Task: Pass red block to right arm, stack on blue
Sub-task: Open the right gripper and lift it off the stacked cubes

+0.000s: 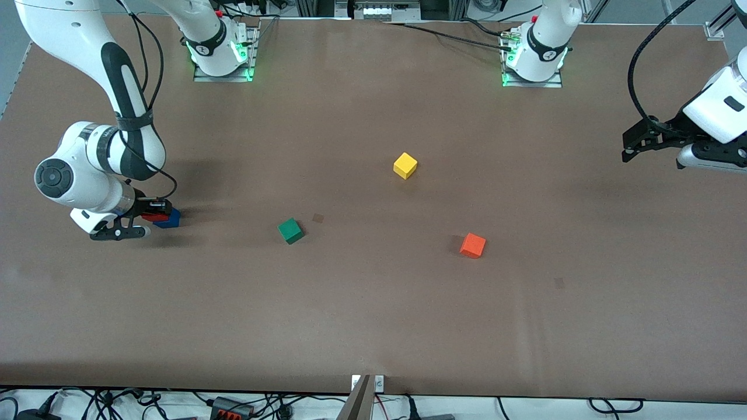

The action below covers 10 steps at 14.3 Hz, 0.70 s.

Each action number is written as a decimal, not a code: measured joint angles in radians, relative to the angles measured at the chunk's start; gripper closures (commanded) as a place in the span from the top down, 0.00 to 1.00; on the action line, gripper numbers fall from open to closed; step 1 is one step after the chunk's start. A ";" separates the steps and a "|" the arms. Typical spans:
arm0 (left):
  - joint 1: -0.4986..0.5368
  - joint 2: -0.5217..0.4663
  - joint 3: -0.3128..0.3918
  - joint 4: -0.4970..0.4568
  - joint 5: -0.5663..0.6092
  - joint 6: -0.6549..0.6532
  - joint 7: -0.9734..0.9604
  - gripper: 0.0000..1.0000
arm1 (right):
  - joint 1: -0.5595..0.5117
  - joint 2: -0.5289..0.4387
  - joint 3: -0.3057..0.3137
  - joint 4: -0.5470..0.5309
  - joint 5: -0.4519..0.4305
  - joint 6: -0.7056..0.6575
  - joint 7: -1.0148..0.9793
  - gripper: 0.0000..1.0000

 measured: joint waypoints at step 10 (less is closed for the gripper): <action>0.000 0.000 0.000 0.000 0.000 0.000 0.000 1.00 | 0.003 0.004 0.002 0.000 0.001 0.002 0.034 1.00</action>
